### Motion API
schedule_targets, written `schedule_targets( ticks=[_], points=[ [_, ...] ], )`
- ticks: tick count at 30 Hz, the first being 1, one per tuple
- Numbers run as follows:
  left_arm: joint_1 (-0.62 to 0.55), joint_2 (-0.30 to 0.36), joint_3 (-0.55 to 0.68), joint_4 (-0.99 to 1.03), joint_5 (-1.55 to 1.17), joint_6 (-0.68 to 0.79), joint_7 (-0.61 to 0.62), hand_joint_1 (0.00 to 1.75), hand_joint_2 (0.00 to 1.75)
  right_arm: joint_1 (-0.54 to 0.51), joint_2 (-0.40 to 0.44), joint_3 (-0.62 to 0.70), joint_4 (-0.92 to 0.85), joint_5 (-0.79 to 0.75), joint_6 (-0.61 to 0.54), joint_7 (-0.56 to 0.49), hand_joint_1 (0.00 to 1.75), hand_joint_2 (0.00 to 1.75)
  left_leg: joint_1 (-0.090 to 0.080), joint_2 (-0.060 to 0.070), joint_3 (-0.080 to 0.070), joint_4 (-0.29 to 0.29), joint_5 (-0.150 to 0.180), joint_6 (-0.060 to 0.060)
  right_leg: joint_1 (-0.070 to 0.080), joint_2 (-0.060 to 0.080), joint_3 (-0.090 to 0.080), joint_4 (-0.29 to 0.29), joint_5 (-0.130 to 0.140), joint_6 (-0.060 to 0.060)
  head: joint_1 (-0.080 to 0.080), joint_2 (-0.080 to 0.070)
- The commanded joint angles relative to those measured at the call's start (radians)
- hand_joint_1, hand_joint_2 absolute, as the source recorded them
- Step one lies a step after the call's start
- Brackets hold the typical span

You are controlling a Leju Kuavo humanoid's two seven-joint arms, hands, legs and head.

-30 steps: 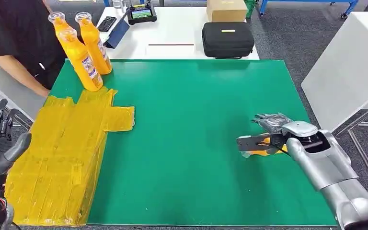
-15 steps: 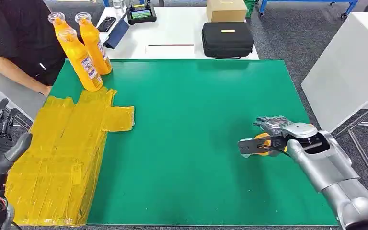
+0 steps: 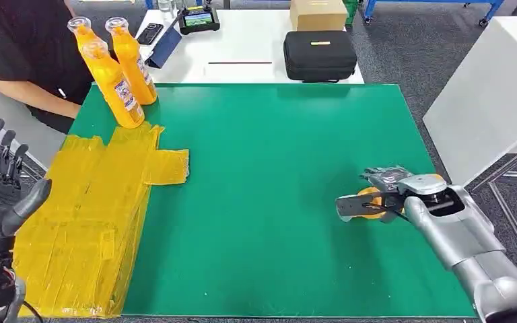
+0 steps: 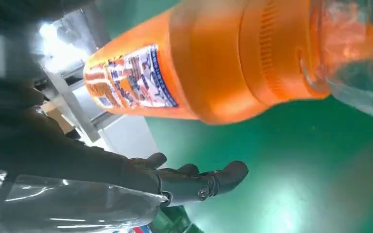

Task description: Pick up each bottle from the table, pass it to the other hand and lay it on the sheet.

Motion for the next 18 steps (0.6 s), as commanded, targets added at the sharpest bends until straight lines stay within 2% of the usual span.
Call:
schedule_targets(
  ticks=[1, 9, 16, 17, 18],
  points=[
    [-0.108, -0.065, -0.042, 0.087, -0.027, -0.003, 0.024, 0.00, 1.75, -0.047, 0.112, -0.005, 0.240, 0.032, -0.035, 0.021, 0.00, 1.75, 0.001, 0.000, 0.005, -0.002, 0.000, -0.004, 0.001, -0.001, 0.005, -0.002, 0.000, 0.000, 0.000, 0.000],
    [-0.198, -0.073, -0.091, 0.183, -0.042, -0.006, 0.019, 0.00, 1.75, -0.049, 0.188, -0.091, 0.385, 0.062, -0.111, 0.054, 0.00, 1.75, 0.000, -0.001, 0.004, -0.001, 0.000, -0.003, 0.000, -0.002, 0.004, -0.001, 0.000, 0.000, 0.000, 0.000],
    [-0.236, -0.078, -0.107, 0.199, -0.042, -0.004, 0.022, 0.00, 1.75, -0.041, 0.213, -0.107, 0.406, 0.082, -0.133, 0.061, 0.00, 1.75, 0.001, 0.000, 0.005, -0.001, 0.000, -0.004, 0.001, -0.002, 0.005, -0.002, -0.001, 0.000, 0.000, 0.000],
    [-0.241, -0.078, -0.108, 0.203, -0.041, -0.001, 0.022, 0.00, 1.75, -0.040, 0.222, -0.108, 0.412, 0.086, -0.136, 0.060, 0.28, 1.75, 0.001, 0.000, 0.004, -0.001, 0.000, -0.003, 0.001, -0.001, 0.004, -0.002, 0.000, 0.000, 0.001, 0.000],
    [-0.245, -0.075, -0.110, 0.206, -0.039, 0.004, 0.021, 0.00, 1.75, -0.041, 0.237, -0.108, 0.426, 0.092, -0.141, 0.043, 1.75, 1.75, 0.002, 0.000, 0.005, -0.001, 0.000, -0.004, 0.002, -0.002, 0.006, -0.002, 0.000, 0.000, 0.000, 0.000]
  ],
)
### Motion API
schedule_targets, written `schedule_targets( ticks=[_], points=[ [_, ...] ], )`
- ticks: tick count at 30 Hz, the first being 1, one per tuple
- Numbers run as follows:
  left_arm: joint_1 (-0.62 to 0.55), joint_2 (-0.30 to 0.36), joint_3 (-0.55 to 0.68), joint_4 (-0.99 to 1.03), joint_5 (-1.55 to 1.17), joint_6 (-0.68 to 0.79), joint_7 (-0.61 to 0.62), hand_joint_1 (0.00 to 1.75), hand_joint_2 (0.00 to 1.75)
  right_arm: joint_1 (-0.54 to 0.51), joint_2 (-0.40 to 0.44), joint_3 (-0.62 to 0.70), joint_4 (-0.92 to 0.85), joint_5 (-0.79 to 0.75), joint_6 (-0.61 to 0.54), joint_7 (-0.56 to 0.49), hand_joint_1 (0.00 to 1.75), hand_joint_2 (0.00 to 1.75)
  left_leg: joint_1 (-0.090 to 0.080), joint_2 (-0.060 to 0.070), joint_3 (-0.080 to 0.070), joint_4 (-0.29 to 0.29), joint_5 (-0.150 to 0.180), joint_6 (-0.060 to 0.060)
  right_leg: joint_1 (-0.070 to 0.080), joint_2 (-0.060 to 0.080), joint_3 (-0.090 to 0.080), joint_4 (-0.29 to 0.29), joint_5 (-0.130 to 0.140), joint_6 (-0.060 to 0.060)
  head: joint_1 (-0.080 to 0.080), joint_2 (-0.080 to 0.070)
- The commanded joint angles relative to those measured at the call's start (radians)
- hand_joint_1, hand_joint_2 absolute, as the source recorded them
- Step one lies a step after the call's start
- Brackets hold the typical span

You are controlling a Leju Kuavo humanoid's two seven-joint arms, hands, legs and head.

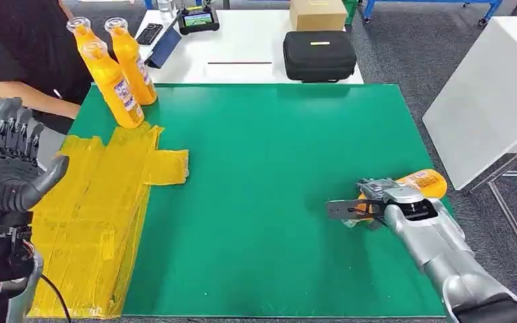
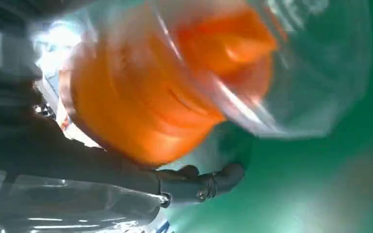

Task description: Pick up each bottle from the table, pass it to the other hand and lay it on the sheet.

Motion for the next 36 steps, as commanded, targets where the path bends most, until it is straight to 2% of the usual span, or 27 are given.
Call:
schedule_targets(
  ticks=[1, 11, 13, 22, 26, 31, 36],
  points=[
    [-0.088, -0.035, -0.051, 0.107, 0.003, 0.015, -0.001, 0.00, 1.75, -0.037, 0.101, -0.028, 0.176, 0.032, -0.024, -0.020, 1.75, 1.75, 0.001, 0.000, 0.004, -0.001, 0.000, -0.003, 0.001, -0.002, 0.005, -0.002, 0.000, 0.000, 0.000, 0.000],
    [-0.062, -0.013, -0.052, 0.132, 0.026, 0.028, -0.044, 0.00, 1.75, -0.085, 0.118, 0.002, 0.224, 0.037, -0.030, -0.077, 1.75, 1.75, 0.002, 0.003, 0.010, -0.002, 0.000, -0.005, 0.002, 0.000, 0.010, -0.003, 0.000, -0.001, 0.000, 0.000],
    [-0.055, -0.004, -0.062, 0.130, 0.039, 0.036, -0.058, 0.00, 1.75, -0.096, 0.115, 0.013, 0.238, 0.028, -0.043, -0.089, 1.75, 1.75, 0.001, 0.003, 0.009, -0.001, 0.000, -0.002, 0.001, 0.001, 0.008, -0.002, 0.000, 0.000, 0.000, 0.000],
    [-0.053, -0.007, -0.069, 0.125, 0.044, 0.055, -0.067, 0.00, 1.75, -0.099, 0.125, 0.019, 0.235, 0.009, -0.063, -0.089, 1.75, 1.75, 0.002, 0.001, 0.009, -0.001, -0.001, -0.003, 0.002, 0.000, 0.009, -0.002, 0.000, 0.000, 0.000, 0.000],
    [-0.062, -0.019, -0.075, 0.131, 0.041, 0.066, -0.071, 0.00, 1.75, -0.127, 0.190, 0.027, 0.258, -0.011, -0.086, -0.076, 1.75, 1.75, 0.001, 0.003, 0.007, -0.001, -0.001, -0.002, 0.001, 0.003, 0.007, -0.001, 0.000, 0.000, 0.000, 0.000],
    [-0.090, -0.026, -0.088, 0.138, 0.041, 0.066, -0.071, 0.00, 1.75, -0.140, 0.232, 0.039, 0.267, -0.017, -0.095, -0.073, 1.75, 1.75, 0.001, 0.004, 0.008, -0.001, -0.001, -0.004, 0.001, 0.003, 0.007, -0.001, 0.000, -0.001, 0.000, 0.000],
    [-0.146, -0.028, -0.128, 0.145, 0.047, 0.050, -0.055, 0.00, 1.75, -0.187, 0.329, 0.083, 0.307, -0.038, -0.068, -0.066, 1.75, 1.75, 0.002, 0.005, 0.006, 0.000, 0.000, -0.002, 0.002, 0.004, 0.004, 0.000, 0.001, -0.001, 0.000, 0.000]
  ],
)
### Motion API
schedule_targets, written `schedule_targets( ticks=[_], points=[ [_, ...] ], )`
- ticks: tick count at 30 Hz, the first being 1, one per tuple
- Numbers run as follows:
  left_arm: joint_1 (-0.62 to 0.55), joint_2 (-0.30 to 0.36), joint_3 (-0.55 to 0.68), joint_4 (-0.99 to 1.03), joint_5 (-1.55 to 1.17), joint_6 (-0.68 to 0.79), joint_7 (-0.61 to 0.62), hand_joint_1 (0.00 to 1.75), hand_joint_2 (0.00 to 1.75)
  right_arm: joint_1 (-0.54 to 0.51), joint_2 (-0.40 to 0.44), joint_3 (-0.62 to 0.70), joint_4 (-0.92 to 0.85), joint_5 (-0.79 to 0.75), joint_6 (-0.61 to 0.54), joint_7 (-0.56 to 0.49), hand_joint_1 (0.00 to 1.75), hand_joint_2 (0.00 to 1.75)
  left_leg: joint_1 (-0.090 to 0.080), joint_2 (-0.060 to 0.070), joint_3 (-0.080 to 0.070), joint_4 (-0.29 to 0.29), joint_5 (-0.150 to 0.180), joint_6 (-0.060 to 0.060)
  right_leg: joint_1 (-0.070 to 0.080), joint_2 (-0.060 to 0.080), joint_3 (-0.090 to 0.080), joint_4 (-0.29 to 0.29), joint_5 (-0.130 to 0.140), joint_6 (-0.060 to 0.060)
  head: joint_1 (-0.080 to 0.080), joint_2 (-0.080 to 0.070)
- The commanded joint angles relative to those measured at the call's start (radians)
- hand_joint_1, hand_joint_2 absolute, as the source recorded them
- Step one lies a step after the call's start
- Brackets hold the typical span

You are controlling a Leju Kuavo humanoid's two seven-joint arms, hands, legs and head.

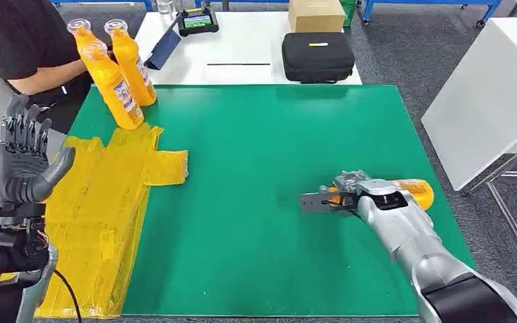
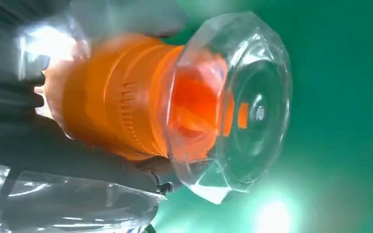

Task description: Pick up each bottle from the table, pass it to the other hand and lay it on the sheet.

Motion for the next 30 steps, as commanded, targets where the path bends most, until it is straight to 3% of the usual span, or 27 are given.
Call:
schedule_targets(
  ticks=[1, 12, 30],
  points=[
    [-0.100, -0.024, -0.067, 0.069, 0.006, -0.013, 0.017, 0.00, 1.75, -0.093, 0.156, 0.080, 0.128, -0.027, 0.026, 0.005, 1.75, 1.75, 0.003, 0.003, 0.001, 0.001, -0.001, -0.006, 0.002, 0.001, 0.001, 0.000, 0.000, -0.001, 0.000, 0.000],
    [-0.112, -0.026, -0.076, 0.064, 0.010, -0.019, 0.023, 0.00, 1.75, -0.101, 0.171, 0.089, 0.140, -0.056, 0.030, -0.007, 1.75, 1.75, 0.003, -0.002, 0.002, 0.001, -0.001, -0.006, 0.003, -0.003, 0.004, -0.001, -0.001, 0.001, 0.000, 0.000],
    [-0.179, -0.118, -0.122, 0.035, -0.050, -0.060, 0.123, 0.00, 1.75, -0.202, 0.273, 0.052, 0.188, -0.193, 0.001, 0.158, 1.75, 1.75, 0.001, -0.001, -0.003, 0.002, 0.000, -0.005, 0.001, -0.002, -0.002, 0.001, -0.001, 0.000, 0.000, 0.000]
  ],
)
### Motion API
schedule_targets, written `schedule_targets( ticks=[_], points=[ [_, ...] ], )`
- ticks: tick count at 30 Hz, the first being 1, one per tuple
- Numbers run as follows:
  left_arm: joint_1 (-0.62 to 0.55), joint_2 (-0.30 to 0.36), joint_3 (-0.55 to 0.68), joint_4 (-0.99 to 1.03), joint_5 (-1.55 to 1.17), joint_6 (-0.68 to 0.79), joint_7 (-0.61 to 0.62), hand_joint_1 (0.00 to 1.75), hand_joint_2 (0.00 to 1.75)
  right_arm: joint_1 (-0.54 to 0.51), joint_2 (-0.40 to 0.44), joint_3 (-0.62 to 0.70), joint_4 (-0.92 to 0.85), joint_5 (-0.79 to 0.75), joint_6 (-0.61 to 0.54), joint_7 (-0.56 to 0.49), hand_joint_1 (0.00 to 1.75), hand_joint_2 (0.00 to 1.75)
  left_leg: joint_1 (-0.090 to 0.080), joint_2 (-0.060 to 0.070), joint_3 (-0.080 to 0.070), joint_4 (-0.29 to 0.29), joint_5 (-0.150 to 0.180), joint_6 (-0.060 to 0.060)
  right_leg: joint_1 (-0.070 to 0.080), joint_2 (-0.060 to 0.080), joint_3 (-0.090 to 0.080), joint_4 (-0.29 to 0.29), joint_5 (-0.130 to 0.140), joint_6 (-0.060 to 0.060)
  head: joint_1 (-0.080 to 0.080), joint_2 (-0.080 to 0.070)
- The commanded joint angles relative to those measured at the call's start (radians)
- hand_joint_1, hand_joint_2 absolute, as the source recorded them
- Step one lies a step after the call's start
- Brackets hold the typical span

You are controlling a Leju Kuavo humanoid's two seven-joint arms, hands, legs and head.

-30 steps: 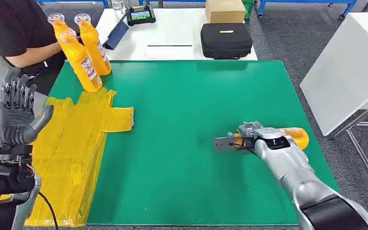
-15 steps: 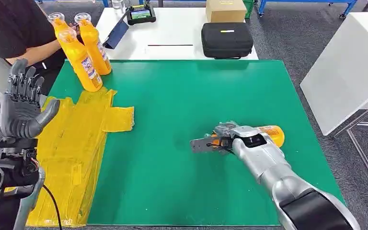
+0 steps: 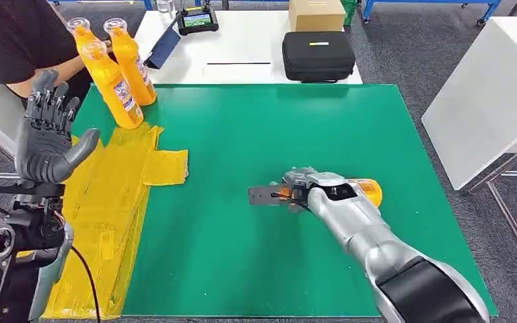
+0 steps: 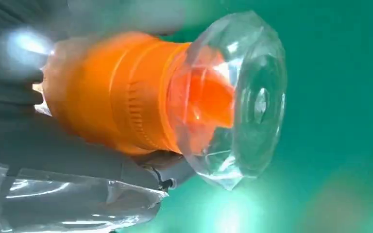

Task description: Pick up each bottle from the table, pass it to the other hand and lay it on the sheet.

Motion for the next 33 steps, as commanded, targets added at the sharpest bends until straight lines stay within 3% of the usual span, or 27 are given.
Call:
schedule_targets(
  ticks=[1, 3, 4, 5, 22, 28, 29, 31, 33],
  points=[
    [-0.051, -0.070, -0.039, 0.022, -0.026, -0.025, 0.028, 0.00, 1.75, -0.104, 0.047, -0.004, 0.077, -0.035, -0.015, 0.054, 1.75, 1.75, 0.001, -0.001, 0.000, 0.001, -0.001, -0.002, 0.001, -0.002, 0.001, 0.001, -0.001, 0.000, 0.000, 0.000],
    [-0.051, -0.079, -0.039, 0.009, -0.037, -0.027, 0.033, 0.00, 1.75, -0.095, 0.045, -0.002, 0.072, -0.035, -0.033, 0.066, 1.68, 1.75, 0.001, -0.001, 0.000, 0.001, -0.001, -0.003, 0.001, -0.002, 0.001, 0.000, -0.001, 0.000, 0.000, 0.000],
    [-0.050, -0.084, -0.036, 0.002, -0.043, -0.027, 0.038, 0.00, 1.75, -0.091, 0.043, 0.004, 0.071, -0.031, -0.042, 0.073, 0.21, 1.75, 0.001, -0.001, 0.000, 0.001, 0.000, -0.002, 0.001, -0.002, 0.001, 0.000, -0.001, 0.000, 0.000, 0.000],
    [-0.049, -0.091, -0.030, -0.002, -0.050, -0.030, 0.045, 0.00, 1.75, -0.090, 0.043, 0.002, 0.077, -0.037, -0.027, 0.087, 0.00, 1.75, 0.001, -0.002, 0.001, 0.001, -0.001, -0.003, 0.001, -0.004, 0.002, 0.000, -0.002, 0.001, 0.000, 0.000],
    [-0.044, -0.110, 0.014, -0.016, -0.063, -0.042, 0.060, 0.00, 1.75, -0.070, 0.031, 0.038, 0.057, -0.025, -0.014, 0.088, 0.00, 1.75, 0.001, -0.001, 0.001, 0.001, -0.001, -0.003, 0.001, -0.002, 0.002, 0.000, -0.001, 0.000, 0.000, 0.000],
    [0.007, -0.121, 0.064, -0.065, -0.080, -0.037, 0.056, 0.00, 1.75, -0.085, 0.004, 0.086, -0.049, 0.011, -0.004, 0.060, 0.00, 1.75, 0.001, 0.000, -0.001, 0.000, 0.000, -0.002, 0.000, 0.000, 0.000, 0.000, 0.000, 0.000, 0.000, 0.000],
    [0.017, -0.126, 0.076, -0.074, -0.082, -0.036, 0.055, 0.00, 1.75, -0.077, -0.011, 0.089, -0.100, 0.013, -0.012, 0.061, 0.00, 0.00, 0.001, 0.001, 0.000, 0.001, -0.001, -0.003, 0.001, 0.000, 0.001, 0.001, -0.001, 0.001, 0.000, 0.000],
    [0.036, -0.138, 0.101, -0.093, -0.089, -0.038, 0.054, 0.00, 1.75, -0.066, -0.044, 0.106, -0.202, 0.029, 0.008, 0.088, 0.00, 0.00, 0.001, 0.001, 0.001, 0.001, -0.002, -0.003, 0.001, -0.001, 0.002, 0.001, -0.001, 0.001, 0.000, 0.000],
    [0.066, -0.163, 0.139, -0.130, -0.099, -0.042, 0.052, 0.00, 1.75, -0.024, -0.119, 0.128, -0.423, 0.073, 0.008, 0.122, 0.00, 0.00, 0.001, 0.000, -0.001, 0.001, -0.001, -0.002, 0.000, -0.002, 0.000, 0.001, -0.001, 0.001, 0.000, 0.000]
  ],
)
